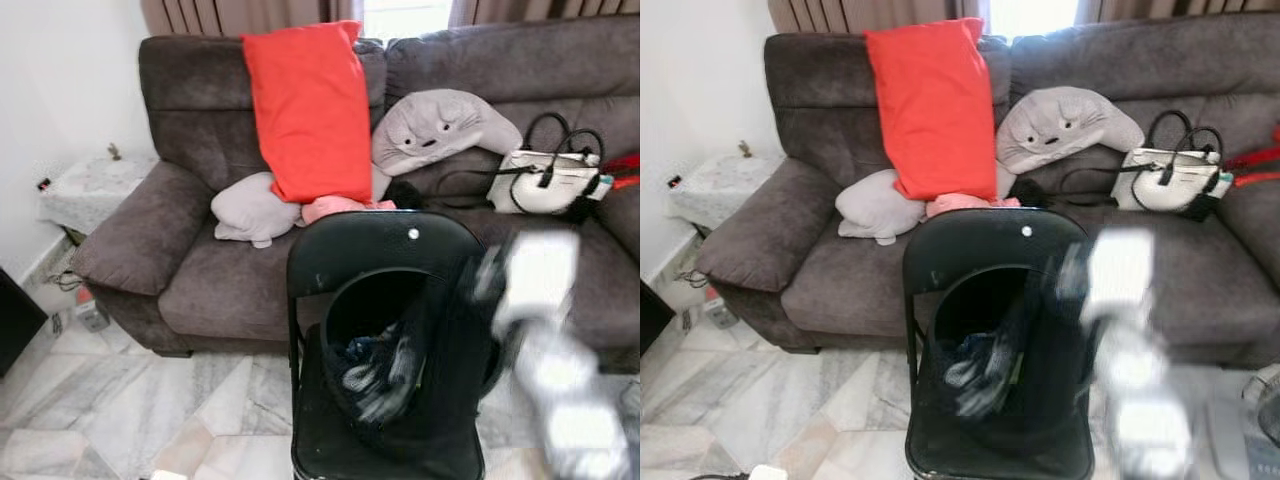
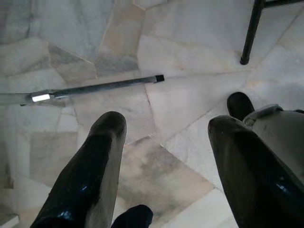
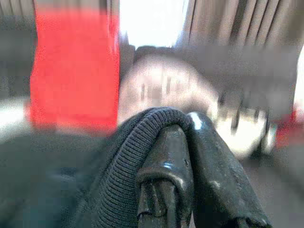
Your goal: Hang hanger
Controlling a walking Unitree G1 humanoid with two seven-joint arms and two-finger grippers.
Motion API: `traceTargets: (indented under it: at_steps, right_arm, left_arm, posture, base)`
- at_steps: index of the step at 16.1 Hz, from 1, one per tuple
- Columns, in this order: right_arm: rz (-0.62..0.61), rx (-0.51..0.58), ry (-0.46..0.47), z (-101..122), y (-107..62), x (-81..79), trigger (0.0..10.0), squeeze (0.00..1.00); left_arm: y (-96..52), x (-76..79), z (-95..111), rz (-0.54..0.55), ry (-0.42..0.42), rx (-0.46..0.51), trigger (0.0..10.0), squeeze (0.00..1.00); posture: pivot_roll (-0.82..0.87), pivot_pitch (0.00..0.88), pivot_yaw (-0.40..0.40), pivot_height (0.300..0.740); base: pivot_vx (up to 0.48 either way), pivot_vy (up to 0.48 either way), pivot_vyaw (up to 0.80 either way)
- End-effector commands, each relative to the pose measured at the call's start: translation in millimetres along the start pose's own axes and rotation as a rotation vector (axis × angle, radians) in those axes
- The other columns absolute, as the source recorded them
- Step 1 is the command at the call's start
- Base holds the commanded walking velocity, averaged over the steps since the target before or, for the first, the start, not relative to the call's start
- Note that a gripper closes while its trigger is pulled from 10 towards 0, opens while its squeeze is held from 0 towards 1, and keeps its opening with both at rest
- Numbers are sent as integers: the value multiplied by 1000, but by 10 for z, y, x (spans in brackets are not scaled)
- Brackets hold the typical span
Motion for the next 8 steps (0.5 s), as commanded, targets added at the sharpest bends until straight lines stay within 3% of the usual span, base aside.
traceTargets:
  at_steps: [1,3,5,7,8]
  right_arm:
    - [17,9,28,83,-1,-35,0,0]
    - [-3,-187,65,-351,-181,-46,0,0]
    - [-86,-373,176,-762,-473,-41,0,0]
    - [-85,-476,219,-935,-692,-122,0,0]
    - [-73,-495,185,-958,-756,-139,0,0]
  left_arm:
    - [-14,-45,-82,2,7,-28,10000,0]
    - [-18,-27,-96,-2,5,-27,10000,0]
    - [-20,20,-100,-7,3,-23,10000,0]
    - [-20,43,-101,-12,12,-23,10000,0]
    - [-20,46,-99,-13,14,-22,10000,0]
  posture:
    - [-177,0,122,740]
    - [-158,0,111,740]
    - [-165,0,115,740]
    - [-173,0,119,740]
    - [-171,0,119,740]
  base:
    - [0,0,0]
    - [0,0,0]
    - [0,0,0]
    - [0,0,0]
    - [0,0,0]
Point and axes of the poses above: a point about 5 cm out from each wrist's last joint towards the gripper, its own y axis pointing out of the wrist towards the gripper, its own z axis along the axis of the wrist's last joint, x = y × z, the point moved 3 cm from there along y, pointing out of the wrist towards the gripper, and after that the axes turned 7 degrees about y, right-handed, at the moved point
